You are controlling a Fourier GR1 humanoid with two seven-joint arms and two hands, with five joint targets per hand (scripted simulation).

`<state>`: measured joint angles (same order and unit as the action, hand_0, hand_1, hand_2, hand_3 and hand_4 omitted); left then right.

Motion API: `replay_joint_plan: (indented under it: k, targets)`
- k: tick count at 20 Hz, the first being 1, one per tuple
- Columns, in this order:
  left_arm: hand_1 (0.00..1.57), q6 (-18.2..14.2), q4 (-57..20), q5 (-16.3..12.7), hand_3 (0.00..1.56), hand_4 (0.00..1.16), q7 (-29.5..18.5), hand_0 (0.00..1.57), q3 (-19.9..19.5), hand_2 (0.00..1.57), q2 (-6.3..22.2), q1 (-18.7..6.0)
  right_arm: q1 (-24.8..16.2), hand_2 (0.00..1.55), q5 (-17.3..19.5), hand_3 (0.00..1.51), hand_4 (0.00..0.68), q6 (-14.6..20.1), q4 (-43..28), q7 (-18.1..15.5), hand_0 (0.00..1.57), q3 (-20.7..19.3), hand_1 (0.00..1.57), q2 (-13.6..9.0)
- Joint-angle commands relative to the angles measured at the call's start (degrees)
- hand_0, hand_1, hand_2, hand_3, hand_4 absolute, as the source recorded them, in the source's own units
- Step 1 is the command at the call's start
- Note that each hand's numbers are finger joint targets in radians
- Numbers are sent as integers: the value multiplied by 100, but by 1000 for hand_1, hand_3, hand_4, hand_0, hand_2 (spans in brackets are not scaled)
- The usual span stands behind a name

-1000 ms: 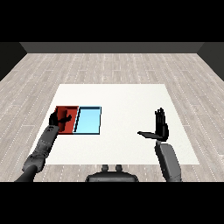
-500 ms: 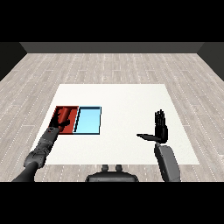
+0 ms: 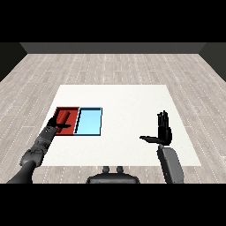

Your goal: Pick the red can and put it in the red box

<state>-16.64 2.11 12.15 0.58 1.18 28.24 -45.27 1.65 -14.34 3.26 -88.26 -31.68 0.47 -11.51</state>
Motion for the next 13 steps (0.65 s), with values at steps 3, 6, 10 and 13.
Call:
replay_joint_plan:
  k: [3,6,10,13]
  targets:
    - [0,-1036,574,-714,0,0,-909,0,-746,0,-236,179,32,0,90,0,0,-11,-8,-141,0,33,0,43]
    - [0,-608,1286,-1498,0,0,-2180,0,-1502,0,-280,344,-10,0,38,0,0,-71,-94,-34,0,89,0,45]
    - [0,39,2232,-1986,0,0,-3535,0,-1850,0,-656,279,-96,0,-90,0,0,-187,-138,-47,0,74,0,60]
    - [0,536,2879,-2150,0,0,-4134,0,-1819,0,-842,709,-189,0,-7,0,0,-282,-142,-153,0,161,0,39]
